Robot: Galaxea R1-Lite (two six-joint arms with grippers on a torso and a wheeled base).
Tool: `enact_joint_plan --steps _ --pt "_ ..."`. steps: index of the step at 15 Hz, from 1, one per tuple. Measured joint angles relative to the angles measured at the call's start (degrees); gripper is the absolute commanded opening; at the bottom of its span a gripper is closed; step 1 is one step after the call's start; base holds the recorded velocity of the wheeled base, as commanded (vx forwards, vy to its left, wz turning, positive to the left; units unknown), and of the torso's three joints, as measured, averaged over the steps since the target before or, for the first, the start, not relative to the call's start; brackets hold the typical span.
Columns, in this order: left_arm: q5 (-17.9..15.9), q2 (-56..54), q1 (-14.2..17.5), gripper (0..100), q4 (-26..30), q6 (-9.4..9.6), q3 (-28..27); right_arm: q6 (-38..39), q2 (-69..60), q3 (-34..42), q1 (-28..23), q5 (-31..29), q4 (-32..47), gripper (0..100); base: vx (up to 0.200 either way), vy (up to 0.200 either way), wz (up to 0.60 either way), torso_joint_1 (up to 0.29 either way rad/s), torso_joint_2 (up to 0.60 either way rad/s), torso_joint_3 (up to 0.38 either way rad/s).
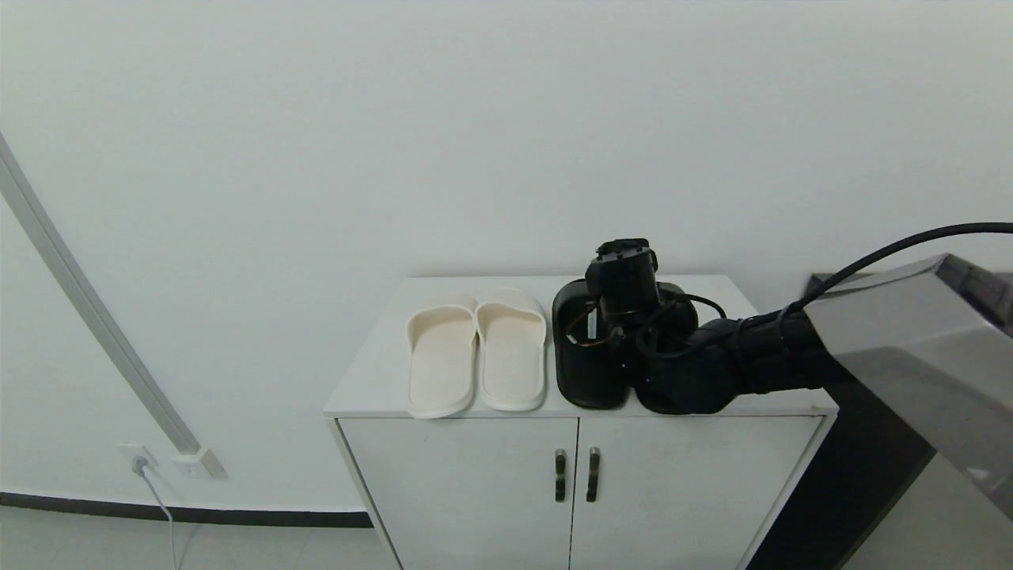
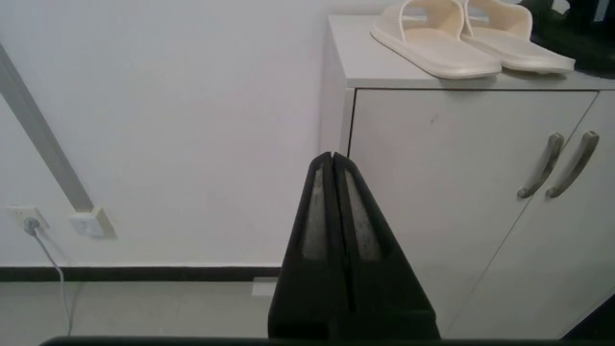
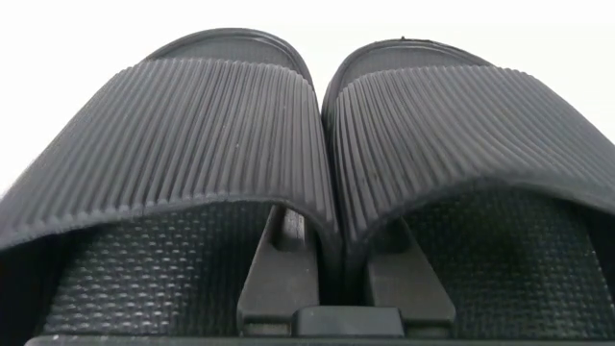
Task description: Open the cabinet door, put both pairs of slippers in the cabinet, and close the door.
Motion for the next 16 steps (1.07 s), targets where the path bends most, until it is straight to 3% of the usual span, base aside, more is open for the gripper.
enact_joint_plan --steps 5,11,16 --pt "0.0 0.0 0.0 0 0.0 0.0 0.0 -2.0 -15.2 16.2 3.4 11.5 -2.3 0 0.0 0.0 0.0 0.0 0.0 0.0" --pt "-0.1 0.0 0.0 0 0.0 0.0 0.0 -6.4 -33.2 35.7 6.6 33.2 -7.1 0 0.0 0.0 0.0 0.0 0.0 0.0" --pt "-0.2 0.0 0.0 0 0.0 0.09 0.0 -6.7 -42.2 44.8 7.3 40.8 -7.5 0 0.0 0.0 0.0 0.0 0.0 0.0"
